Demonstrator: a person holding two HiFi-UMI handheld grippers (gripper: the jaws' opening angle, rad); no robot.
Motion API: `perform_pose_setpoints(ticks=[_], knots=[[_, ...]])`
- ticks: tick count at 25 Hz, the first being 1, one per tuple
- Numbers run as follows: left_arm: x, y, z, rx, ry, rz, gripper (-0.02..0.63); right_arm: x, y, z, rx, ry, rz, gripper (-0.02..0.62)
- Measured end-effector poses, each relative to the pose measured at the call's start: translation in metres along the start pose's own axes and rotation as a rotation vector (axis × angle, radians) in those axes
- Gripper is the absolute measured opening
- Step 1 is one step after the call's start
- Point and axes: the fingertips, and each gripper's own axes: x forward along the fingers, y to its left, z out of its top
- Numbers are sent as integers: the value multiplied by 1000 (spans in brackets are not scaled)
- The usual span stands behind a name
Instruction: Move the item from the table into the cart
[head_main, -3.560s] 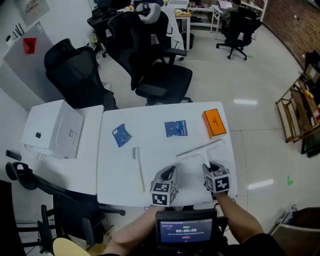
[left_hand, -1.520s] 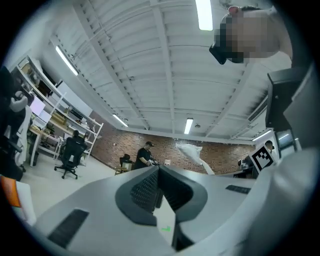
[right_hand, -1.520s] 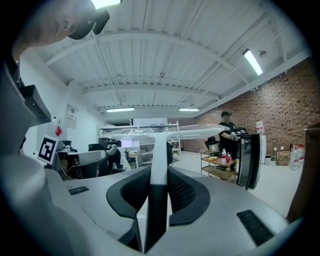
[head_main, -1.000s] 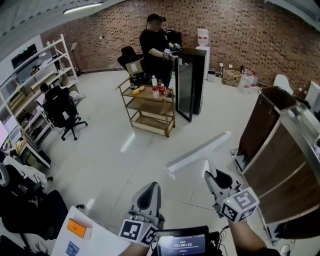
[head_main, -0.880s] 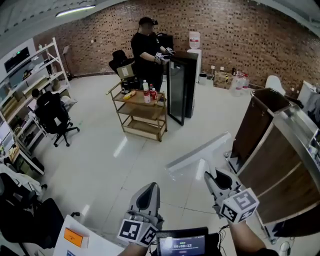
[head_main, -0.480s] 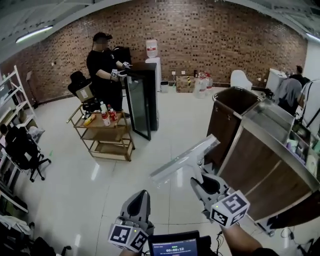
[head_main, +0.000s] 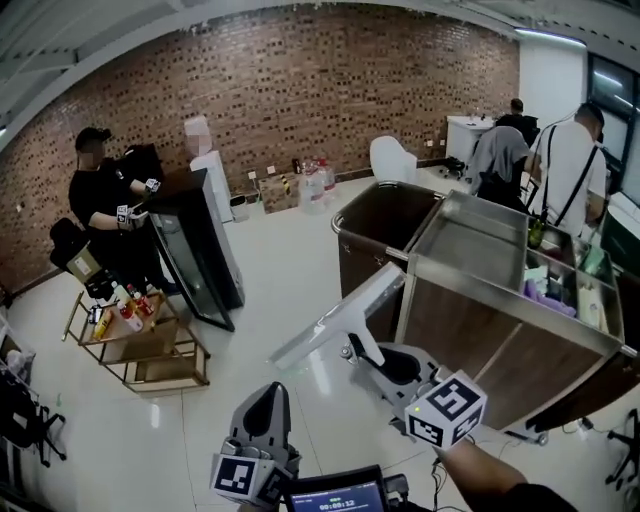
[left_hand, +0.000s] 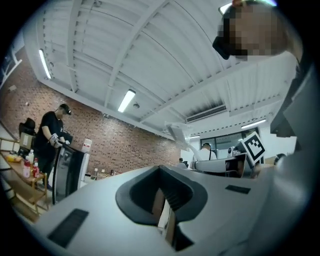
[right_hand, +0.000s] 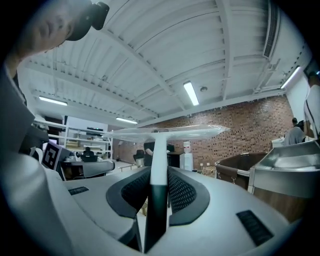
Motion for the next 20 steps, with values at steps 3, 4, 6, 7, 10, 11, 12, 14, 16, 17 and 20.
perform_pose_setpoints(ticks=[3,4,6,7,10,11,12,14,16,17,20], knots=[[56,18,4,-15,2,-101,0,28,-42,12,8,-10,-75,64],[72,27,6,-31,5,-132,0,38,-53,16,17,-14,-102,64],[106,42,12,-22,0,-191,0,56,-78,26,17,-19,-156,64],[125,48,14,-10,-5,-221,0,63,-92,31,11,-22,-185,64],[187,56,16,-7,-19,-309,0,79,-146,44,19,-35,-266,64],[208,54,17,-8,-24,-338,0,81,-166,48,28,-40,-290,66],[229,51,17,-7,-30,-367,0,82,-186,53,32,-46,-314,64],[275,44,21,-2,-38,-423,0,84,-228,66,32,-64,-359,64],[323,38,27,7,-46,-466,0,87,-268,82,25,-84,-405,64],[346,35,29,6,-48,-482,0,90,-286,91,20,-89,-426,64],[416,17,18,-34,-45,-517,0,95,-337,111,4,-99,-474,64]])
